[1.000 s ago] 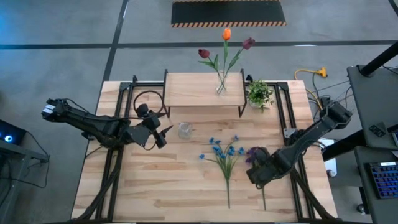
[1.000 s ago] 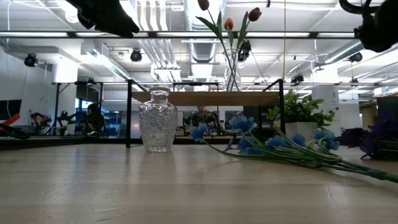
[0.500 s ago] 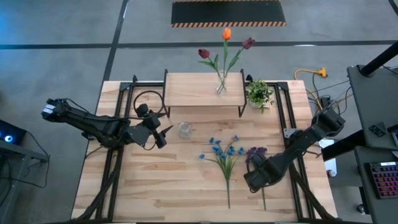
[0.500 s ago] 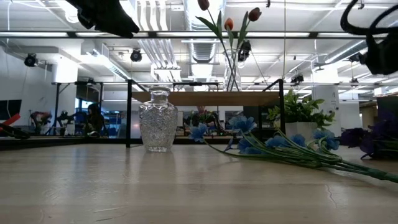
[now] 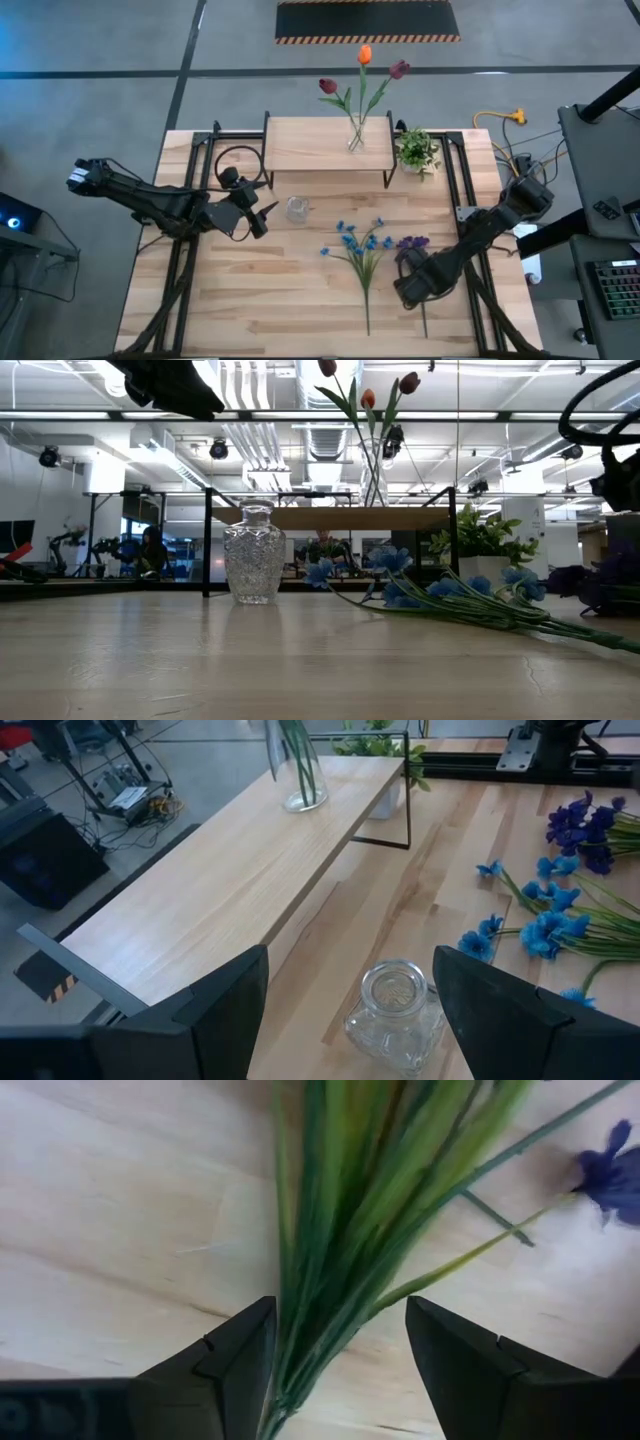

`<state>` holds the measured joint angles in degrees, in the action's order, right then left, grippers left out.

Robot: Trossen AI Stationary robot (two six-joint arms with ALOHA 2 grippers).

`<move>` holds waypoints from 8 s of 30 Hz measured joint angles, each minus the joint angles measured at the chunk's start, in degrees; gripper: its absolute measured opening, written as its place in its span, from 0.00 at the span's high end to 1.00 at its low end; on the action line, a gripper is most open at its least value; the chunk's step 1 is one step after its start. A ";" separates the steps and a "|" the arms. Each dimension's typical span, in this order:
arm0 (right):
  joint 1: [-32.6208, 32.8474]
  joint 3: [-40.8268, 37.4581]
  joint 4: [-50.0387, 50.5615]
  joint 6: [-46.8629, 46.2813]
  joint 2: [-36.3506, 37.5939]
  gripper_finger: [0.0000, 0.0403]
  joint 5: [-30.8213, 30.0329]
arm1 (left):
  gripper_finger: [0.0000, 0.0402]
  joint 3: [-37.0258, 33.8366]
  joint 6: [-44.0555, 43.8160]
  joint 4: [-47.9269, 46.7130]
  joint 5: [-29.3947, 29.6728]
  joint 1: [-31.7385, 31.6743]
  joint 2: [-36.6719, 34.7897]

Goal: Pick and place flowers into a vace then onto a shelf
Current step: Put the purple flowers into the left transparent vase

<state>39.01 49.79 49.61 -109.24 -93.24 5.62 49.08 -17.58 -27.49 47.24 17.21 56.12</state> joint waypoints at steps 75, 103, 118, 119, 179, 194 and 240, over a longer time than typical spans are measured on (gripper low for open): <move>-14.49 -13.58 -2.34 7.66 21.86 0.51 -20.75 | 0.34 0.02 -0.02 1.80 -0.22 -0.37 0.00; -14.43 -13.53 -2.28 9.43 22.40 0.97 -22.87 | 0.34 0.02 -0.02 1.77 -0.26 -0.37 0.00; -14.38 -4.18 9.96 13.04 24.29 0.98 -33.36 | 0.34 0.02 -0.02 2.66 -0.26 -0.37 0.00; -14.38 -2.99 11.61 13.28 24.41 0.98 -34.54 | 0.34 0.02 -0.02 2.67 -0.26 -0.37 0.00; -21.41 27.92 -43.37 105.76 19.70 0.98 -57.48 | 0.34 0.04 -8.63 -6.19 14.75 -0.37 -11.15; -27.89 29.67 -59.20 112.42 9.71 0.98 -42.30 | 0.34 0.04 -15.12 -19.62 7.67 -0.33 -14.37; -38.26 29.74 -78.20 109.19 -3.05 0.98 -27.57 | 0.34 -5.39 -26.93 -36.09 1.64 -0.33 -18.85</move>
<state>0.75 79.53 -28.59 -0.04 -96.28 -21.96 43.69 -44.52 -63.57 48.88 16.88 37.27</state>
